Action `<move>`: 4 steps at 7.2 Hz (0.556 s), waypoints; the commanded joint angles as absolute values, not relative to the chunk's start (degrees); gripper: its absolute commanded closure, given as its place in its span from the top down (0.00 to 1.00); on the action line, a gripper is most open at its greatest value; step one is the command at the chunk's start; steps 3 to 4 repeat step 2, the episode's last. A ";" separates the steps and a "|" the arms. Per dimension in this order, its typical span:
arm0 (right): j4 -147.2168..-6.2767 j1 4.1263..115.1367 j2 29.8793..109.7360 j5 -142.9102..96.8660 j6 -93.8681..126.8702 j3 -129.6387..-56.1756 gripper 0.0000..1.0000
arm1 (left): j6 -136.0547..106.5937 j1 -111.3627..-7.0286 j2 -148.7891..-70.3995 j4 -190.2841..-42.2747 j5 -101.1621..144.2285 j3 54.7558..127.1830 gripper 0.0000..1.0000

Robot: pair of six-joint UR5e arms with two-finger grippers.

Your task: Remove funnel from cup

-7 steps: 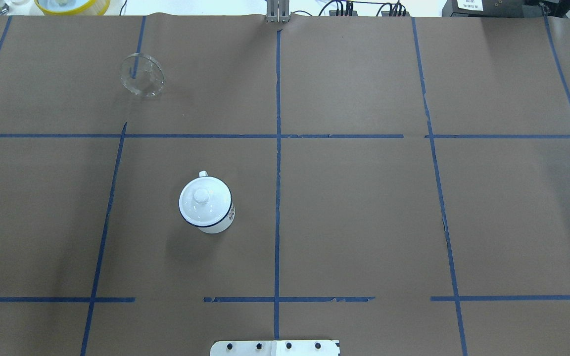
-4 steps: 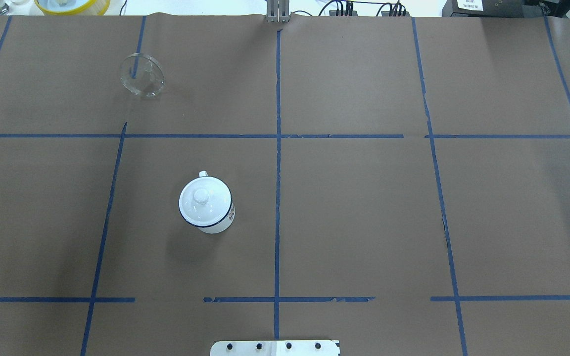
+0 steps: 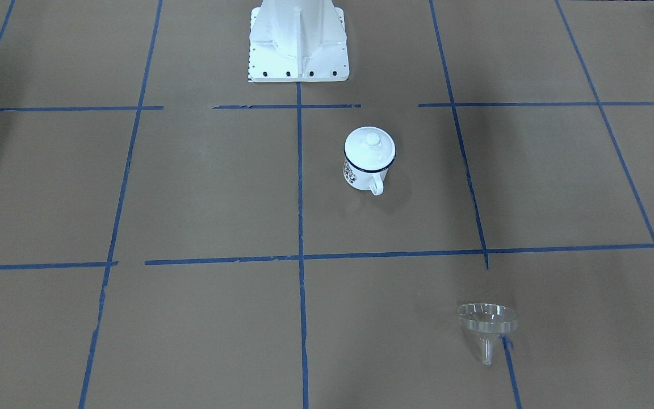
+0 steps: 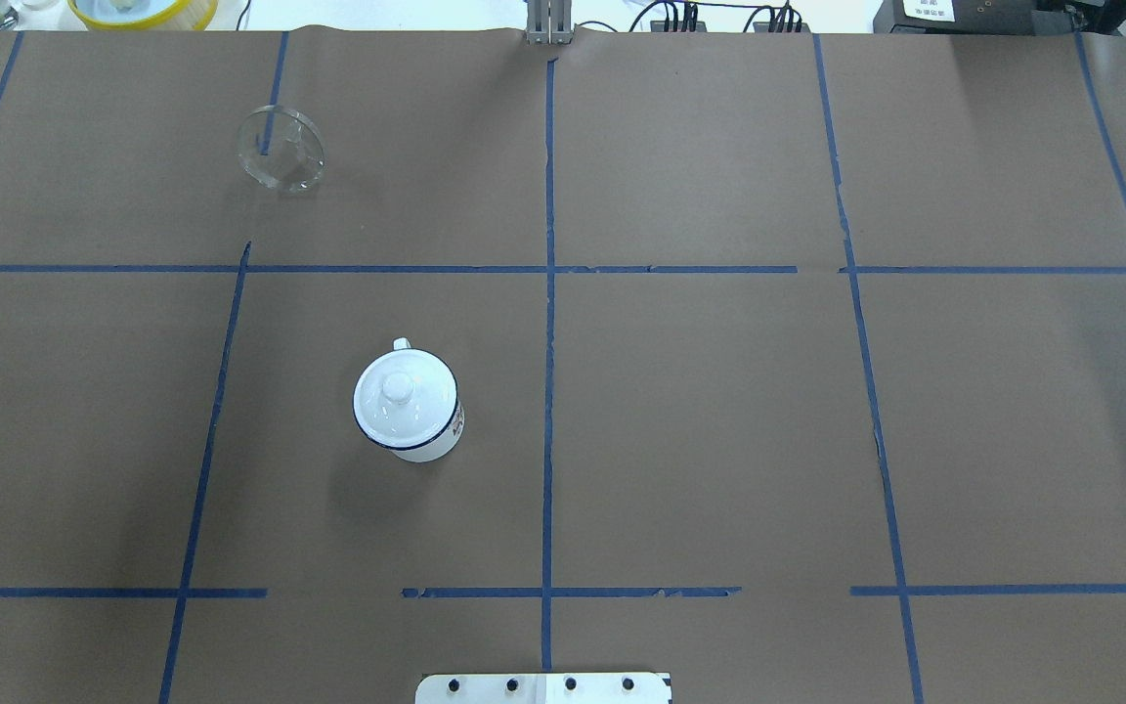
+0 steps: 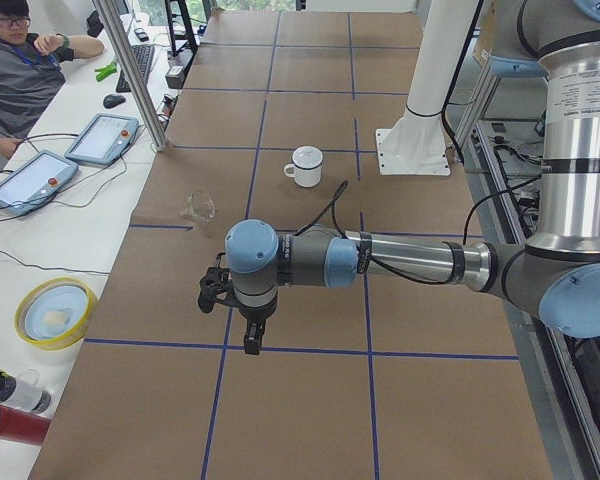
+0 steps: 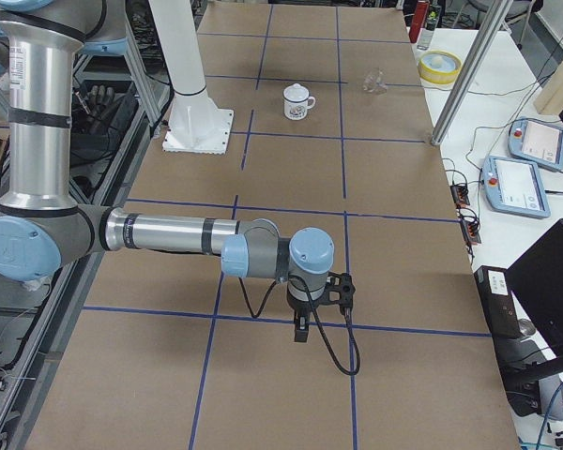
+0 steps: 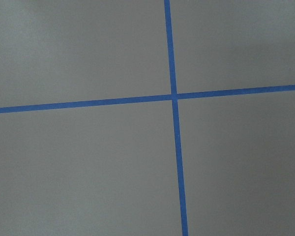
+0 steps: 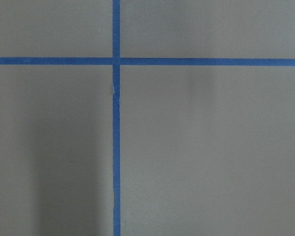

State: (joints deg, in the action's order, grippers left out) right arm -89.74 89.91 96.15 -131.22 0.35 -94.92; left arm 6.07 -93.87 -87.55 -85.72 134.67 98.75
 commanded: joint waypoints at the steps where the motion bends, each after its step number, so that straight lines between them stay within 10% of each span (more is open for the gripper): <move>1: -89.74 89.91 96.15 -131.22 0.35 -94.92 1.00 | 6.06 -93.87 -87.54 -85.69 134.47 99.05 1.00; 4: -89.74 89.91 96.15 -131.22 0.35 -94.92 1.00 | 6.06 -93.87 -87.54 -85.69 134.47 99.14 1.00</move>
